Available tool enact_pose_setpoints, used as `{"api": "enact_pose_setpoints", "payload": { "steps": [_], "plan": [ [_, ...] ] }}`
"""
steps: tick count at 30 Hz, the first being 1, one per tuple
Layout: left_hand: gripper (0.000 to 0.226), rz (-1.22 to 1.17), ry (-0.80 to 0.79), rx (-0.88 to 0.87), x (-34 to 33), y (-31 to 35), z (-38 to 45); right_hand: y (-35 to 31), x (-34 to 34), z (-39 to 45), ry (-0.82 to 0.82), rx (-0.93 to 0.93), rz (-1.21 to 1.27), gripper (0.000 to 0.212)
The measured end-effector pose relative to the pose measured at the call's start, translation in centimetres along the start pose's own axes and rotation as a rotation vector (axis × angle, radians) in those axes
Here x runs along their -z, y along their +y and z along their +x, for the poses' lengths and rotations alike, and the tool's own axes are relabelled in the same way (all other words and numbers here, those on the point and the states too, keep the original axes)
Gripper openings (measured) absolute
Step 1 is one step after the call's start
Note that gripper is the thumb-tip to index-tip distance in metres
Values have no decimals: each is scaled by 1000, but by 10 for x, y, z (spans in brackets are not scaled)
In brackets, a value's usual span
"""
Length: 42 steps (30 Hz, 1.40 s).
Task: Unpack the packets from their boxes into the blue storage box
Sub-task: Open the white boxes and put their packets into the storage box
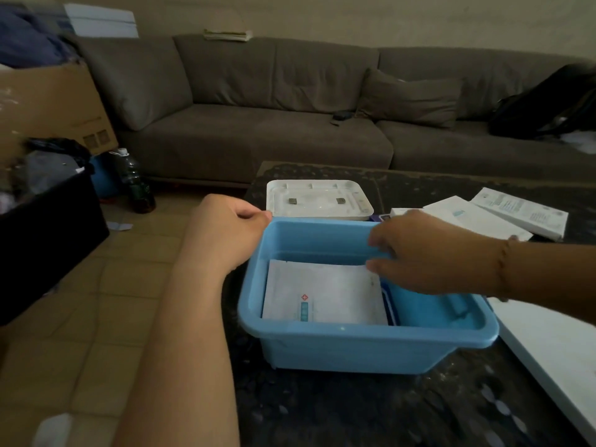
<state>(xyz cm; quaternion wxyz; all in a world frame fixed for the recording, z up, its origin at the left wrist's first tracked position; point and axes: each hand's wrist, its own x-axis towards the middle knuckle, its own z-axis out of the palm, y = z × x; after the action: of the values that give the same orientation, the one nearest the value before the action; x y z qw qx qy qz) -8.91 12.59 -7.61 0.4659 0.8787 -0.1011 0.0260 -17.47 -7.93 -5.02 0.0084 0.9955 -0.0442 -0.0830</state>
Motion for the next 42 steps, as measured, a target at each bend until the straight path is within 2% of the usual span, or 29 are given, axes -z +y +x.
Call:
{"api": "enact_pose_setpoints", "payload": {
  "steps": [2, 5, 7, 11, 18, 23, 32, 35, 37, 40, 42],
  "plan": [
    [20, 2, -7, -1, 0, 1, 0, -3, 3, -2, 107, 339, -125, 45],
    [19, -2, 0, -9, 1, 2, 0, -8, -7, 12, 70, 823, -157, 69],
    [18, 3, 0, -22, 2, 1, 0, -9, -19, 29, 10, 915, -198, 81],
    [26, 45, -34, -35, 5, -2, 0, -7, -29, 42, -78, 919, -221, 96],
    [24, 21, -33, -35, 4, -3, 4, -7, -44, 50, -105, 942, -204, 92],
    [21, 5, -19, -24, 2, -4, 6, -9, -52, 52, -199, 923, -137, 87],
    [20, 15, -21, 4, 0, 3, 7, -9, -58, 54, -167, 911, -84, 89],
    [16, 56, 9, -7, 0, 7, 8, -6, -54, 48, -84, 908, -72, 85],
    [14, 94, 116, -80, -3, 13, 10, 2, -38, 36, -6, 821, 7, 83],
    [7, 1, 362, -281, -12, 36, 9, 28, 8, 1, 156, 664, 181, 66],
    [13, -78, 465, -470, -27, 61, -6, 61, 27, -33, 384, 543, 257, 54]
  ]
}}
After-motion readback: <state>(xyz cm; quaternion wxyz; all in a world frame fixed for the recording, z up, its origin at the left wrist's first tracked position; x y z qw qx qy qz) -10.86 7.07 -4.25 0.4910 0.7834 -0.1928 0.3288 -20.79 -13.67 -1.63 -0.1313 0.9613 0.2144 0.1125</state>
